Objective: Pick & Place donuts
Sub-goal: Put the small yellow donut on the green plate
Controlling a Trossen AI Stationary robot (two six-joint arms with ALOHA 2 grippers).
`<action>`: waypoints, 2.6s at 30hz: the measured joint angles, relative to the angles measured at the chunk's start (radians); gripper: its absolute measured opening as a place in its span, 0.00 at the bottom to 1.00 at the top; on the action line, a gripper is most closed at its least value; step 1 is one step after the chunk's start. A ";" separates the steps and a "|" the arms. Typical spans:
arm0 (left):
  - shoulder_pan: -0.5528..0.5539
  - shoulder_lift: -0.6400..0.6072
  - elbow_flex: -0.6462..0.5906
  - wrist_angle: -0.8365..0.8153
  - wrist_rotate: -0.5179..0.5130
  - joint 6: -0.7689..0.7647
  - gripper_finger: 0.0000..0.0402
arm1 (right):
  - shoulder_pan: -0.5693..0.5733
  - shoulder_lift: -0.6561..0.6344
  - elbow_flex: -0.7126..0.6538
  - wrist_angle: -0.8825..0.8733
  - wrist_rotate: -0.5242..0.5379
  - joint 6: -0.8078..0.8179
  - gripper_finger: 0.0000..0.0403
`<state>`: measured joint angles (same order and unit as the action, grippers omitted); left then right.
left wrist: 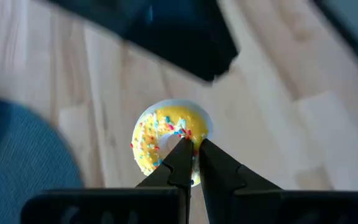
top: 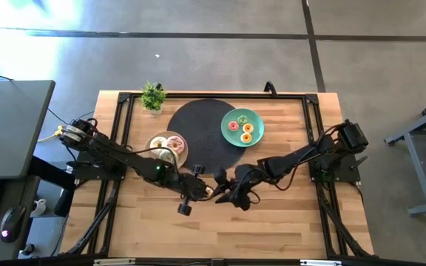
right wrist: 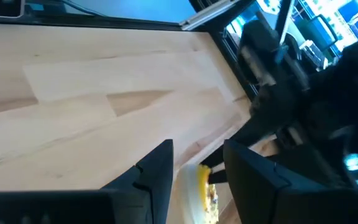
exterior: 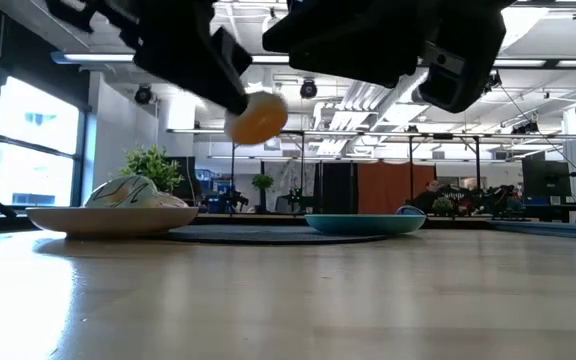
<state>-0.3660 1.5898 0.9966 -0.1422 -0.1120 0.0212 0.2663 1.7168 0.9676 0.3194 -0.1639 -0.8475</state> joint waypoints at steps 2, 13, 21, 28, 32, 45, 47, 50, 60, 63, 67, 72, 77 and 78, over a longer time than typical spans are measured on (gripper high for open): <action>0.000 0.000 0.000 0.043 0.029 0.001 0.04 | 0.005 0.000 0.000 -0.002 0.000 -0.007 0.34; 0.000 0.000 0.000 0.141 0.102 0.026 0.04 | 0.005 -0.001 0.000 -0.014 -0.012 -0.001 0.34; 0.000 0.000 0.000 0.147 0.103 0.027 0.05 | 0.005 -0.001 0.000 -0.046 0.000 -0.010 0.34; 0.000 0.000 0.000 0.146 0.098 -0.001 0.05 | 0.005 -0.001 0.000 -0.046 -0.001 -0.023 0.23; 0.000 0.000 0.000 0.145 0.096 -0.012 0.05 | 0.005 -0.001 0.000 -0.046 -0.001 -0.021 0.11; 0.007 0.000 0.000 0.133 0.032 -0.098 0.05 | 0.004 -0.001 0.000 -0.057 0.001 0.064 0.07; 0.013 0.000 0.000 0.130 0.033 -0.104 0.05 | 0.003 -0.001 0.000 -0.065 0.001 0.093 0.05; 0.021 0.000 0.000 0.113 0.048 -0.108 0.07 | 0.003 -0.001 0.000 -0.082 0.008 0.140 0.02; 0.061 0.000 0.000 0.071 -0.017 -0.131 0.33 | 0.007 -0.002 0.000 -0.209 0.165 0.285 0.04; 0.061 0.000 0.000 0.070 -0.068 -0.132 0.40 | -0.005 -0.002 0.000 -0.349 0.436 0.289 0.02; 0.060 0.000 0.000 0.045 -0.116 -0.108 0.43 | -0.051 -0.002 0.000 -0.457 0.830 0.337 0.04; 0.060 0.000 0.000 0.012 -0.116 -0.101 0.43 | -0.199 -0.002 0.000 -0.555 0.985 0.462 0.05; 0.060 0.000 0.000 0.015 -0.088 -0.120 0.43 | -0.418 -0.002 0.000 -0.595 0.751 0.600 0.02; 0.059 0.000 0.000 0.016 -0.081 -0.125 0.43 | -0.448 -0.002 0.000 -0.590 0.731 0.601 0.02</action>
<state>-0.3066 1.5894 0.9966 -0.1266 -0.1931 -0.1039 -0.1814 1.7153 0.9672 -0.2710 0.5675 -0.2466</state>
